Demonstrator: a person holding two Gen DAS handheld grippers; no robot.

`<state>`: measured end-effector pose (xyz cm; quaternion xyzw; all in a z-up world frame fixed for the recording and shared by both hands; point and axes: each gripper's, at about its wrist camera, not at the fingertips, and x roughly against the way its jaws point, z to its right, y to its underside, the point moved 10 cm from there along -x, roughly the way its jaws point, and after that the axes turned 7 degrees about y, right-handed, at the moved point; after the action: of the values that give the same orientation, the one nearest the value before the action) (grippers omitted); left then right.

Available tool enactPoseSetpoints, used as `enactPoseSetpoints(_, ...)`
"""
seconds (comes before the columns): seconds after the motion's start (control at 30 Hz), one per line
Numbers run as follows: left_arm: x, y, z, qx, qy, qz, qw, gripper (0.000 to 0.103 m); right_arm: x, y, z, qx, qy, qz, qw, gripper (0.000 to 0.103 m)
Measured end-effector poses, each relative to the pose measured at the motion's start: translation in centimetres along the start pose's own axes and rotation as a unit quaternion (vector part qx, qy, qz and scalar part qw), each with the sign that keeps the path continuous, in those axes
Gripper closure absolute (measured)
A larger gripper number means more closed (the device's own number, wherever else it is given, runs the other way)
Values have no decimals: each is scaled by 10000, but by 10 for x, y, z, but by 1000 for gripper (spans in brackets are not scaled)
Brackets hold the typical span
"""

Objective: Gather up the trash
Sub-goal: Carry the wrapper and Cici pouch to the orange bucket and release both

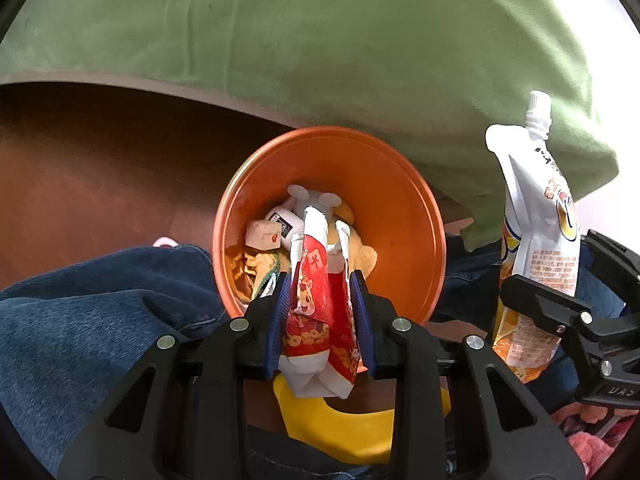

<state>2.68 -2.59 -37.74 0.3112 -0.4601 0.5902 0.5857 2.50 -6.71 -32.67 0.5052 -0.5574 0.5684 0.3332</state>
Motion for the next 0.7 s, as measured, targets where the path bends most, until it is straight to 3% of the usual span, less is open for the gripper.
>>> enactPoseSetpoints(0.07, -1, 2, -2, 42, 7, -16, 10000, 70, -3, 5, 5, -2, -23, -60, 10000, 43)
enactPoseSetpoints(0.2, -1, -4, -9, 210, -58, 54, 9997, 34, -10, 2, 8, -92, 39, -111, 9999, 25)
enactPoseSetpoints(0.23, -2, -5, -9, 234, -91, 84, 9996, 32, -12, 1, 11, -112, 42, -106, 9999, 25)
enactPoseSetpoints(0.7, -3, -9, -18, 333, -196, -11, 9993, 25, 4, -6, 28, -471, -82, 59, 9988, 24)
